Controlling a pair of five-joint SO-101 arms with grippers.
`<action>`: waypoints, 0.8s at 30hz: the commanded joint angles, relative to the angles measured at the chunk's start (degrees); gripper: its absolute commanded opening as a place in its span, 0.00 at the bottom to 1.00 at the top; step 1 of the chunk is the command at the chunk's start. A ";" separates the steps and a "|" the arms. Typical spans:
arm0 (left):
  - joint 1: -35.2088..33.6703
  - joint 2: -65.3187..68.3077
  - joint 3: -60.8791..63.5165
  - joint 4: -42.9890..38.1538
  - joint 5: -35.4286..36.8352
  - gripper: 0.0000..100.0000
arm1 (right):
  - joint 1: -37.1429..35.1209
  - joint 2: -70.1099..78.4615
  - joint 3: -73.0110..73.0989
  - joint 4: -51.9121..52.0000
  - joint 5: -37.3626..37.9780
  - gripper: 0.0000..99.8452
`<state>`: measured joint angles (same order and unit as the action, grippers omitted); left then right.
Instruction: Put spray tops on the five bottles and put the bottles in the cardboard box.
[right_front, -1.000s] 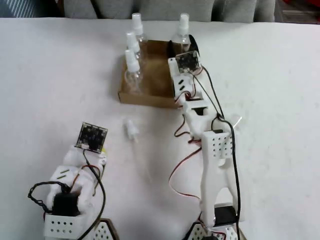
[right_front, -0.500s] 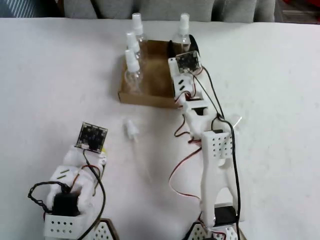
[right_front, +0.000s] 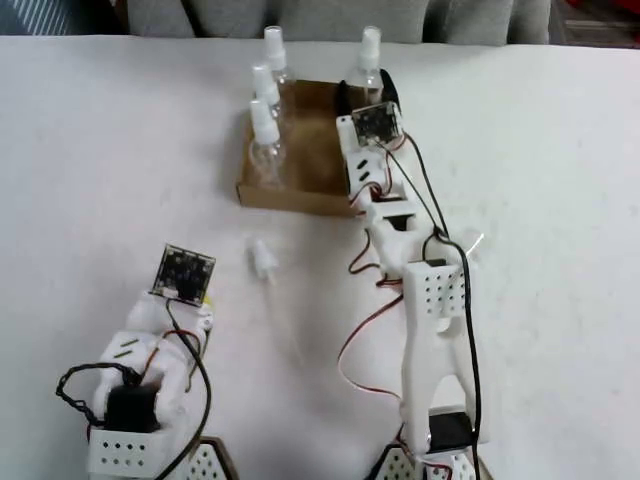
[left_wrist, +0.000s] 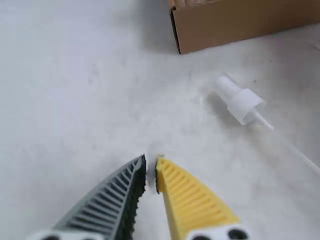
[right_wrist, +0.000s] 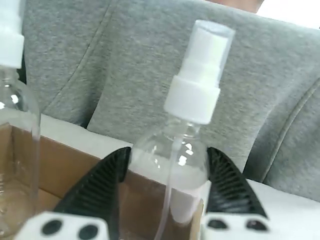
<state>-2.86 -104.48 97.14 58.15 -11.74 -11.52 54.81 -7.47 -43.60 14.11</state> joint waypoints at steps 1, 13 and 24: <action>-0.31 -0.31 -0.09 -1.32 -0.70 0.06 | -0.57 -1.27 -0.18 0.31 0.44 0.16; -0.31 -0.31 -0.09 -1.32 -0.70 0.06 | -0.84 -4.44 2.64 3.21 0.35 0.15; -0.31 -0.31 -0.09 -1.32 -0.70 0.06 | -0.84 -6.11 4.31 5.85 0.79 0.26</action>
<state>-2.86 -104.48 97.14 58.15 -11.74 -12.04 51.38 -3.34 -38.33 14.20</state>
